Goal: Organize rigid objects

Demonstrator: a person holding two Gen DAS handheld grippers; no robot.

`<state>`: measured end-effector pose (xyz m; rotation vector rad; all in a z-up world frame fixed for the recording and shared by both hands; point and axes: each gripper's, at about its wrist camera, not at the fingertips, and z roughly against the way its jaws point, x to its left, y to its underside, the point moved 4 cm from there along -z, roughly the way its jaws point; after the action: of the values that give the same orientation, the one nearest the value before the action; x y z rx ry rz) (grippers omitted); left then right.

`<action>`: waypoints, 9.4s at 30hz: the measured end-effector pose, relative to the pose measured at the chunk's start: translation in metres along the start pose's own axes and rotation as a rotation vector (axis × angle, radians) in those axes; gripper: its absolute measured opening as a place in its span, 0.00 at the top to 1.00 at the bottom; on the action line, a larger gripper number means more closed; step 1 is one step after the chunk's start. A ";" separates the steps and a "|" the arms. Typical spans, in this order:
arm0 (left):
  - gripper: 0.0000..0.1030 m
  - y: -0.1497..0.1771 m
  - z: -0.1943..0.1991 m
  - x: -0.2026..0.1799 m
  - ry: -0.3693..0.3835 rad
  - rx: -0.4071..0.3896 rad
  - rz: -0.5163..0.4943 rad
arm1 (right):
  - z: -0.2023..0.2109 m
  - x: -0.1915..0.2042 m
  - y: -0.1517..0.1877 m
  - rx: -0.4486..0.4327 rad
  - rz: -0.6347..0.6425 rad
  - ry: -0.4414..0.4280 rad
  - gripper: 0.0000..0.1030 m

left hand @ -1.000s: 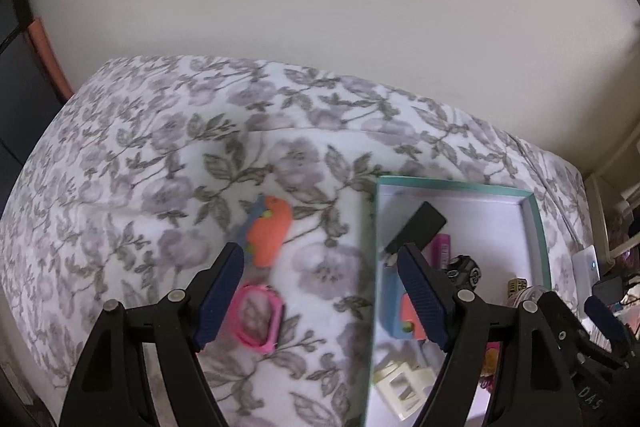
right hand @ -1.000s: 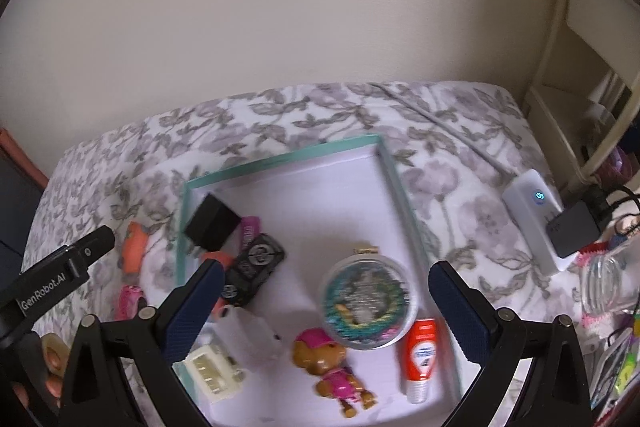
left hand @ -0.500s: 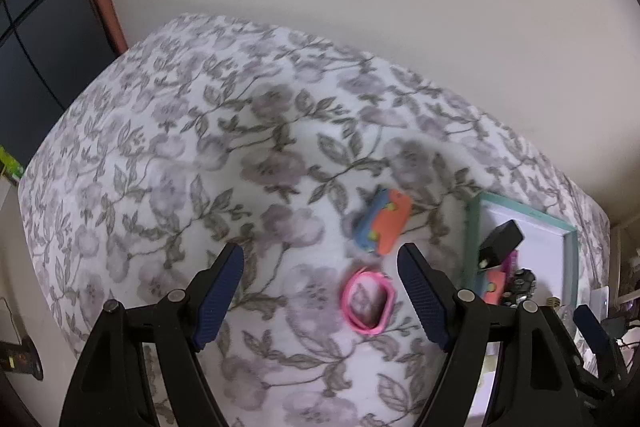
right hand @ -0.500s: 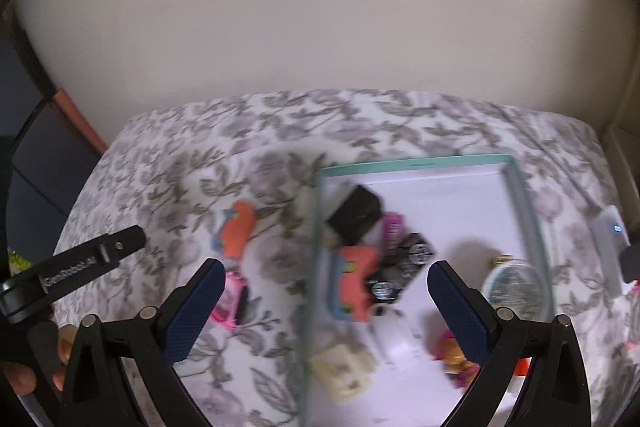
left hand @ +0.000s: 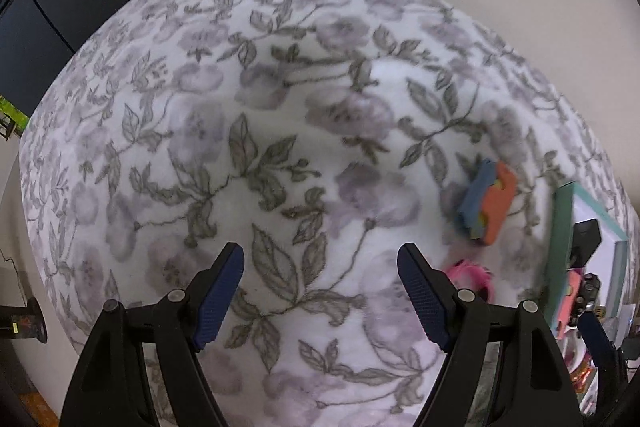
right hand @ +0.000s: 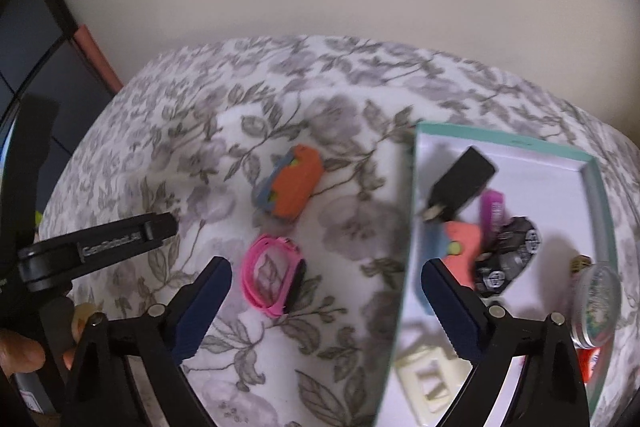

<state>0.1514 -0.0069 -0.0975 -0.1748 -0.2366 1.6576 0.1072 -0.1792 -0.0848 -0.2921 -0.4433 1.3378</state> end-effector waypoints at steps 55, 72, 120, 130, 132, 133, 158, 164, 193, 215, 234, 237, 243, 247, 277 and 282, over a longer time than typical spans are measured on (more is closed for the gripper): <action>0.22 -0.023 -0.034 -0.082 0.241 0.015 -0.074 | -0.043 -0.003 0.010 0.021 0.006 -0.007 0.48; 0.23 -0.034 -0.043 -0.130 0.290 -0.116 -0.236 | -0.012 -0.036 -0.001 -0.049 -0.062 0.000 0.48; 0.54 -0.025 -0.051 -0.142 0.259 -0.154 -0.363 | -0.020 -0.044 0.004 -0.024 -0.098 0.001 0.48; 0.56 -0.023 -0.041 -0.135 0.281 -0.115 -0.315 | -0.014 -0.049 0.009 -0.008 -0.110 0.027 0.48; 0.56 -0.022 -0.035 -0.133 0.289 -0.114 -0.305 | -0.010 -0.051 0.010 -0.010 -0.115 0.030 0.48; 0.56 -0.021 -0.032 -0.132 0.293 -0.115 -0.302 | -0.007 -0.051 0.011 -0.011 -0.117 0.031 0.48; 0.56 0.080 0.066 -0.144 0.428 -0.111 -0.453 | 0.069 -0.089 0.082 0.041 -0.235 0.150 0.48; 0.56 0.114 0.068 -0.152 0.476 -0.045 -0.491 | 0.071 -0.111 0.110 0.077 -0.285 0.193 0.48; 0.55 0.148 0.062 -0.160 0.480 -0.032 -0.559 | 0.061 -0.134 0.142 0.088 -0.362 0.229 0.46; 0.50 0.135 0.053 -0.089 0.218 -0.106 -0.516 | 0.086 -0.106 0.151 0.019 -0.344 0.204 0.19; 0.50 0.138 0.075 -0.052 0.141 -0.189 -0.505 | 0.104 -0.075 0.157 -0.011 -0.279 0.207 0.19; 0.50 0.140 0.077 -0.050 0.147 -0.192 -0.512 | 0.106 -0.071 0.158 -0.015 -0.268 0.211 0.19; 0.50 0.144 0.079 -0.045 0.155 -0.184 -0.517 | 0.110 -0.067 0.159 -0.024 -0.260 0.214 0.19; 0.50 0.146 0.079 -0.043 0.148 -0.180 -0.516 | 0.111 -0.067 0.160 -0.026 -0.260 0.215 0.19; 0.50 0.145 0.072 -0.038 0.157 -0.138 -0.473 | 0.114 -0.065 0.159 -0.032 -0.238 0.215 0.19; 0.50 0.144 0.070 -0.037 0.160 -0.128 -0.472 | 0.114 -0.065 0.159 -0.033 -0.236 0.215 0.19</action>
<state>-0.0008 -0.0607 -0.0681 -0.3212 -0.2408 1.1546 -0.0945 -0.2146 -0.0652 -0.3940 -0.3089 1.0566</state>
